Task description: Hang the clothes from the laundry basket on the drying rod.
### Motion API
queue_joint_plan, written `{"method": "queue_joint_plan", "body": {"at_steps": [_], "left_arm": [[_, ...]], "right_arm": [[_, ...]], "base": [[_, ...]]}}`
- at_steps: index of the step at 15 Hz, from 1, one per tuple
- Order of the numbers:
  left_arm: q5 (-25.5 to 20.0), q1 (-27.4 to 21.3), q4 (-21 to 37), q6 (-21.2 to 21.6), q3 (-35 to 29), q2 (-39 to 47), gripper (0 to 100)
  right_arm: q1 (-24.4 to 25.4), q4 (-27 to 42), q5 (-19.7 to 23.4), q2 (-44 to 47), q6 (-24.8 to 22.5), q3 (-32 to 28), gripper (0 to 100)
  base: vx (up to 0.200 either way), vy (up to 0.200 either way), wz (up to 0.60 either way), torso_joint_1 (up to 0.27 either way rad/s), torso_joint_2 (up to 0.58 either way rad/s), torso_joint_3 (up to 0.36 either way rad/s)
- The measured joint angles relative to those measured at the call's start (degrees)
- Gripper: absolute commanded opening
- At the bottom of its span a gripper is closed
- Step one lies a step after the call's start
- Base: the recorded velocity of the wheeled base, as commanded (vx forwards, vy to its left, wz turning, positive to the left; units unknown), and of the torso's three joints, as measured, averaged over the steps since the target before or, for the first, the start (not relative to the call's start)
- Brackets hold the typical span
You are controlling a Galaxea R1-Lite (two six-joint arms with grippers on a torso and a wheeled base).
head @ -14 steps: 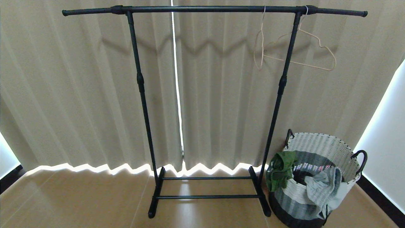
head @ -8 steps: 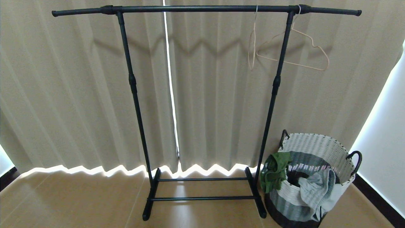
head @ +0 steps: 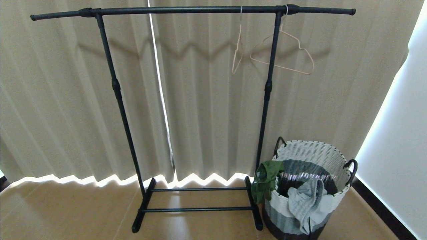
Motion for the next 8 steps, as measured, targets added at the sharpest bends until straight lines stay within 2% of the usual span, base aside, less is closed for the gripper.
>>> {"method": "queue_joint_plan", "body": {"at_steps": [8], "left_arm": [[-0.1, 0.0, 0.0, 0.0, 0.0, 0.0, 100]], "right_arm": [[-0.1, 0.1, 0.0, 0.0, 0.0, 0.0, 100]], "base": [[0.000, 0.000, 0.00, 0.000, 0.00, 0.000]]}}
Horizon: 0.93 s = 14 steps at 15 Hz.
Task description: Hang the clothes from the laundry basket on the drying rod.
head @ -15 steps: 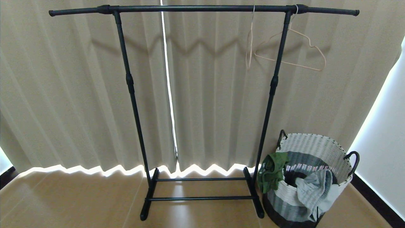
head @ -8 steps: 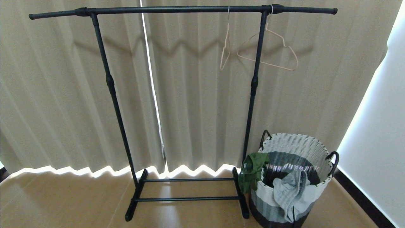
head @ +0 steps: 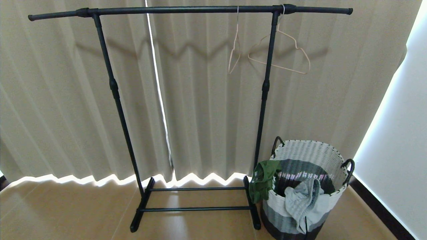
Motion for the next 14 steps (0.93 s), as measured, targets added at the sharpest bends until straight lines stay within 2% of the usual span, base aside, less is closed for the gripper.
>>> {"method": "queue_joint_plan", "body": {"at_steps": [5, 14], "left_arm": [[0.0, 0.0, 0.0, 0.0, 0.0, 0.0, 100], [0.0, 0.0, 0.0, 0.0, 0.0, 0.0, 100]], "right_arm": [[0.0, 0.0, 0.0, 0.0, 0.1, 0.0, 100], [0.0, 0.0, -0.1, 0.0, 0.2, 0.0, 100]], "base": [[0.000, 0.000, 0.00, 0.000, 0.00, 0.000], [0.200, 0.000, 0.00, -0.001, 0.00, 0.004]]}}
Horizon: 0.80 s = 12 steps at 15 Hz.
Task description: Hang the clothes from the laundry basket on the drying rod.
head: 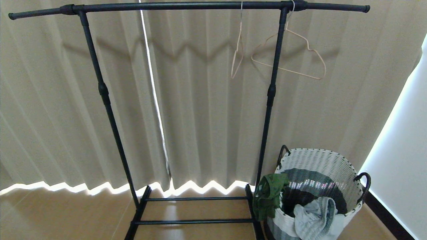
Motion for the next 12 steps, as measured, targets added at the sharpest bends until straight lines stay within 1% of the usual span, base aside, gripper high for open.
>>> {"method": "queue_joint_plan", "body": {"at_steps": [6, 12], "left_arm": [[-0.1, 0.0, 0.0, 0.3, 0.0, 0.0, 100], [-0.3, 0.0, 0.0, 0.2, 0.0, 0.0, 100]], "right_arm": [[0.0, 0.0, 0.0, 0.0, -0.1, 0.0, 100], [0.0, -0.1, 0.2, 0.0, -0.2, 0.0, 100]], "base": [[0.200, 0.000, 0.00, 0.001, 0.00, 0.004], [0.000, 0.000, 0.00, 0.000, 0.00, 0.000]]}}
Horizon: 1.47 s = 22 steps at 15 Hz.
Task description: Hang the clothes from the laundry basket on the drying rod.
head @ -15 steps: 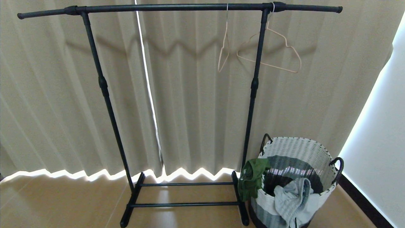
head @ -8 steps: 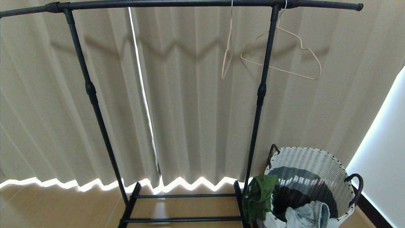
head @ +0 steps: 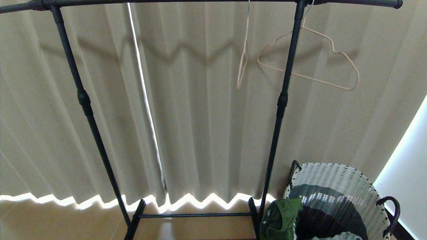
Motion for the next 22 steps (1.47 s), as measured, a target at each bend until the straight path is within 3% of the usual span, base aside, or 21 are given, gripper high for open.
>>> {"method": "queue_joint_plan", "body": {"at_steps": [3, 8, 13, 17, 22], "left_arm": [[0.0, 0.0, 0.0, -0.2, 0.0, 0.0, 100], [0.0, 0.0, 0.0, -0.3, 0.0, 0.0, 100], [0.0, 0.0, 0.0, -0.3, 0.0, 0.0, 100], [0.0, 0.0, 0.0, -0.3, 0.0, 0.0, 100], [0.0, 0.0, 0.0, -0.3, 0.0, 0.0, 100]], "right_arm": [[0.0, -0.2, -0.5, 0.0, -1.0, 0.0, 100], [0.3, 3.2, -0.2, 2.2, -15.8, -4.7, 100], [0.4, 6.6, -0.5, 17.3, -20.6, -9.2, 100], [0.4, 6.9, -0.7, 26.4, -21.7, -10.1, 100], [-1.2, 7.1, -8.4, 32.4, -28.5, -10.0, 100]], "base": [[0.000, 0.000, 0.00, 0.000, 0.00, 0.000], [0.000, 0.000, 0.00, 0.000, 0.00, 0.000], [0.000, 0.000, 0.00, 0.000, 0.00, 0.000], [0.000, 0.000, 0.00, 0.000, 0.00, 0.000], [0.000, 0.000, 0.00, 0.000, 0.00, 0.000]]}}
